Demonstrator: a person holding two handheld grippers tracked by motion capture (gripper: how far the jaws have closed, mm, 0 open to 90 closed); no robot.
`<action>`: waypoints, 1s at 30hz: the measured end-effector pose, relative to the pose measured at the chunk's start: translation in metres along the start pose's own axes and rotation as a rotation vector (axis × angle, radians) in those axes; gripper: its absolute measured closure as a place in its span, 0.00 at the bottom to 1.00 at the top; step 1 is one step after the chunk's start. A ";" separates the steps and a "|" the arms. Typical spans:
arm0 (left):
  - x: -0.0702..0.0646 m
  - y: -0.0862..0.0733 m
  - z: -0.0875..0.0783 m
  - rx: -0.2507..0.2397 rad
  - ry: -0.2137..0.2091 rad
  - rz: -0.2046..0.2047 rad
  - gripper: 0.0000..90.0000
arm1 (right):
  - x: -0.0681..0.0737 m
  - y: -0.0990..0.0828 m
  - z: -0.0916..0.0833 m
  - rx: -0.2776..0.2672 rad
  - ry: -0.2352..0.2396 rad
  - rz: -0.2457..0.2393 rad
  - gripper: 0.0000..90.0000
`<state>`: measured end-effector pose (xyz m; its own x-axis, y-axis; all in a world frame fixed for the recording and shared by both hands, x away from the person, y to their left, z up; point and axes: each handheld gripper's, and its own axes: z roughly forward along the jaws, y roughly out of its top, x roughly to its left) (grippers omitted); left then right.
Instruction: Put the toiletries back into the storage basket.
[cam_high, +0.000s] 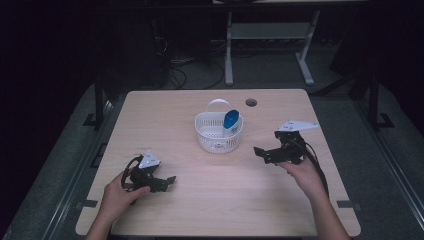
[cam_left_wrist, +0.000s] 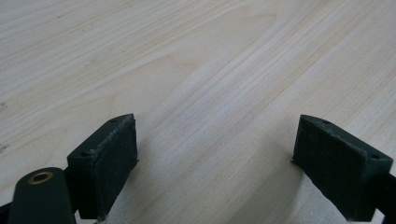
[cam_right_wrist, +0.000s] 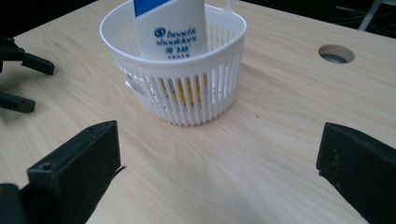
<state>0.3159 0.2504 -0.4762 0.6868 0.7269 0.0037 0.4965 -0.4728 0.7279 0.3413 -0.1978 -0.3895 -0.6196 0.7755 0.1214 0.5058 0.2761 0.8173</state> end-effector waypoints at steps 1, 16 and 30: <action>0.000 0.000 0.000 0.000 0.000 0.001 0.15 | -0.001 -0.003 -0.002 0.000 0.000 0.006 0.00; 0.000 0.000 0.000 0.003 0.000 0.004 0.15 | -0.014 -0.057 -0.030 0.044 -0.062 0.030 0.00; 0.001 0.000 -0.001 0.008 0.000 0.011 0.15 | -0.021 -0.102 -0.045 0.114 -0.089 0.091 0.00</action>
<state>0.3161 0.2511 -0.4758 0.6921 0.7217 0.0114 0.4933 -0.4844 0.7225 0.2757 -0.2680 -0.4498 -0.5151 0.8459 0.1379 0.6253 0.2609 0.7355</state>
